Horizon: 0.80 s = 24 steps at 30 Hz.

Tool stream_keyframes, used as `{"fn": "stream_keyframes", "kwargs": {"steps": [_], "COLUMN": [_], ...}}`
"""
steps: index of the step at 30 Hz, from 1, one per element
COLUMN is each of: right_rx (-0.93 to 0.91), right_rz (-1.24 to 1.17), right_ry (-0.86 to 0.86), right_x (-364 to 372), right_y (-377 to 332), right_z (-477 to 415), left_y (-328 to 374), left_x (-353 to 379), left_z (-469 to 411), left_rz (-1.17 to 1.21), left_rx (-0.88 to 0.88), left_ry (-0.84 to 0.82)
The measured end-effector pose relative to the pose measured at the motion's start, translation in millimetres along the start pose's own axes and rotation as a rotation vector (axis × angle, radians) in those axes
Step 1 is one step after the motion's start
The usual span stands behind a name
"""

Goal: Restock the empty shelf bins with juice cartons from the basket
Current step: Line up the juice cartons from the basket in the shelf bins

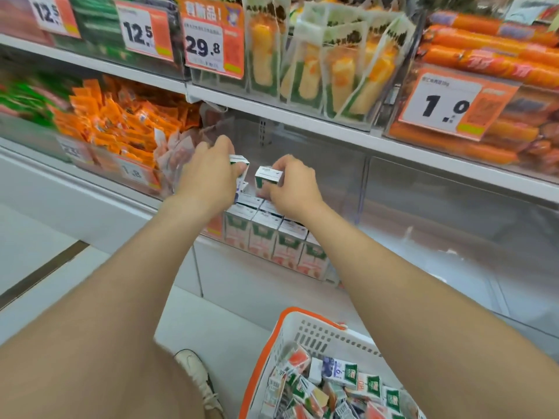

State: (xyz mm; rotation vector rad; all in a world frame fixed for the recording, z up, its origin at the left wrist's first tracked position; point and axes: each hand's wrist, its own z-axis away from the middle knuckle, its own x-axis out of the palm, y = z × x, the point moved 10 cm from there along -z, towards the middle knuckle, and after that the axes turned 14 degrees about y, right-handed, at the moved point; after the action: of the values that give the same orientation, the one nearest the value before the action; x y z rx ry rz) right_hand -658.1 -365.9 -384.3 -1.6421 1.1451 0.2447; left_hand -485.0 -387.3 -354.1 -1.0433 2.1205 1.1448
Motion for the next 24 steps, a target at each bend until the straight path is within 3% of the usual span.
{"fn": "stream_keyframes", "kwargs": {"steps": [6,13,15,18,21,24], "right_rx": [0.035,-0.062,-0.062,-0.072,-0.079,-0.123], "right_rz": [0.141,0.25,0.223,0.061,-0.195,-0.271], "right_ry": [-0.307,-0.388,-0.322,-0.091,0.13,0.252], "right_x": [56,46,27,-22,-83,-134], "right_y": [13,13,9,-2,-8,0], "right_z": [-1,7,10,21,47,77], "left_y": [7,28,39,57,77,101], "left_x": [11,14,10,3,0,9], "left_z": [-1,10,14,22,36,55], "left_rz": [-0.032,-0.021,-0.006,0.096,0.322,0.603], "left_rx": [0.029,0.07,0.098,0.109,0.054,-0.046], "left_ry": [-0.066,-0.11,-0.095,-0.05,-0.043,-0.15]}}
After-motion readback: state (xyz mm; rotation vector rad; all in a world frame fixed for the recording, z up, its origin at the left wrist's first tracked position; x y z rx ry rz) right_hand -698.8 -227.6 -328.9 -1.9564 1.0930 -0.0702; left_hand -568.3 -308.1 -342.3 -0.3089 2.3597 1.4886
